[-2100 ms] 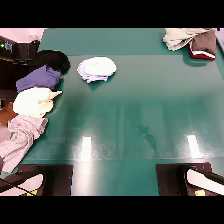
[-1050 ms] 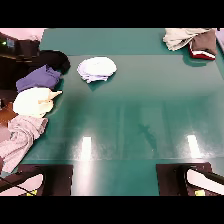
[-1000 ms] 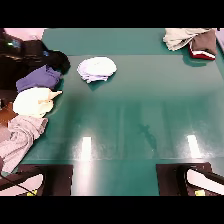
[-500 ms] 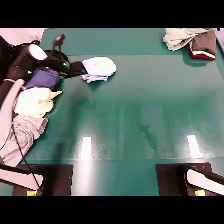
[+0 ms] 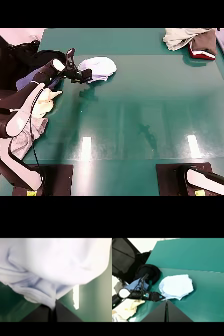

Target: Fold the shirts.

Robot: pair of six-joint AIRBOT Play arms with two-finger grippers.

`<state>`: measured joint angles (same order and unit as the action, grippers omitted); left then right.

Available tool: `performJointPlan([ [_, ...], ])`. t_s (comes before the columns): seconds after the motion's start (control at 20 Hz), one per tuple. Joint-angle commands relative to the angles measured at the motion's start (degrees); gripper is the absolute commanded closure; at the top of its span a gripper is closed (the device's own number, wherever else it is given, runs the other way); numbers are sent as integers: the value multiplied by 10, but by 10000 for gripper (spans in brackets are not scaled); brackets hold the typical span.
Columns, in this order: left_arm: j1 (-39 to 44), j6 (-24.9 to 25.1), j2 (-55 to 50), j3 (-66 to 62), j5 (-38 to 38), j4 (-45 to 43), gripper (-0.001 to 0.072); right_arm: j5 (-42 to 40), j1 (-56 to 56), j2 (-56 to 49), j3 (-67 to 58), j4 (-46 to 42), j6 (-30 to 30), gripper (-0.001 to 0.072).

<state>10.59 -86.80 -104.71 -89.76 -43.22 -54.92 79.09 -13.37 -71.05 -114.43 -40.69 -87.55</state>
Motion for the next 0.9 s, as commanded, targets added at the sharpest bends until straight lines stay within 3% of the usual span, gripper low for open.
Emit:
performJointPlan([
  [0.0, 0, 8, -6, -27, 3, 5, 683, 1, 0, 0, 0, 0, 0, 696],
  [0.2, 0, 45, 4, -181, -152, 11, 684, -13, 0, 2, 0, 3, 0, 696],
  [0.35, 5, 111, 50, -329, -222, 92, 684, -41, 0, 2, -7, 6, 0, 696],
  [0.55, 32, 239, 184, -340, -185, 256, 684, -65, 0, 3, -33, 5, 0, 696],
  [0.85, 133, 298, 316, -340, -169, 269, 684, -152, -5, 73, 33, 0, 0, 696],
])
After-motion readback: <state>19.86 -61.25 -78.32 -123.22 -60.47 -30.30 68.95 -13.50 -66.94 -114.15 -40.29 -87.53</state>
